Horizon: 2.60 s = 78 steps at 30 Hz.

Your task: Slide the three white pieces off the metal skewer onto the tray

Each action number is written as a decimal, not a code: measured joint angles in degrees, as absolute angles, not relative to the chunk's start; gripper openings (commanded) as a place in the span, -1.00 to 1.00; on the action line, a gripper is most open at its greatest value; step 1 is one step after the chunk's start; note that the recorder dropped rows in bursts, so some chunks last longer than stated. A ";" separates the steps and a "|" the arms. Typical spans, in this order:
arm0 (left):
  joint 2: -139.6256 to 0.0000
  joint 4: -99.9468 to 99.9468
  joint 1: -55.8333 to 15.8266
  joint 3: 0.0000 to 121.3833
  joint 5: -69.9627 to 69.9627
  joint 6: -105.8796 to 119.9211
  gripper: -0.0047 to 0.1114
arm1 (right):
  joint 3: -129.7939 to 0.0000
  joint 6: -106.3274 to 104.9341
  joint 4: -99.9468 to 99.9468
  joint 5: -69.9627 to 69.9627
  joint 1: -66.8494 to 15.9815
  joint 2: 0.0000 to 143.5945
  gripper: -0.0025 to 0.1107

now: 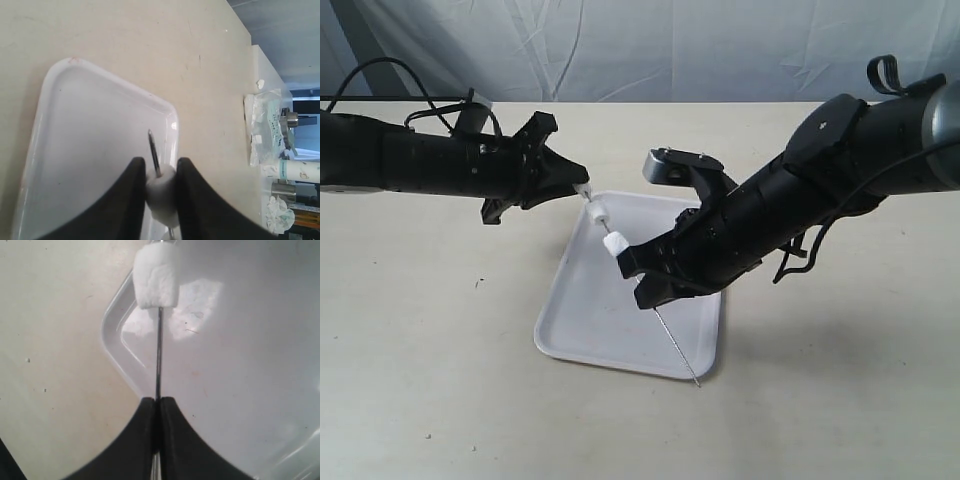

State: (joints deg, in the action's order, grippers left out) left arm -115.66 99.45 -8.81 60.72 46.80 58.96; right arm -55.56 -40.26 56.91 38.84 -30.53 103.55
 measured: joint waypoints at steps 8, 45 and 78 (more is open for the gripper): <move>-115.66 99.45 -8.81 60.83 47.95 58.96 -0.57 | -55.56 -40.39 56.91 38.96 -30.53 103.55 -0.97; -115.75 79.51 -14.05 66.71 49.82 44.39 -0.24 | -59.38 -17.56 30.04 35.20 -28.36 100.96 -0.97; -115.75 99.01 -14.27 65.85 48.80 57.27 -0.24 | -59.39 -26.03 48.36 36.27 -28.36 100.96 -0.97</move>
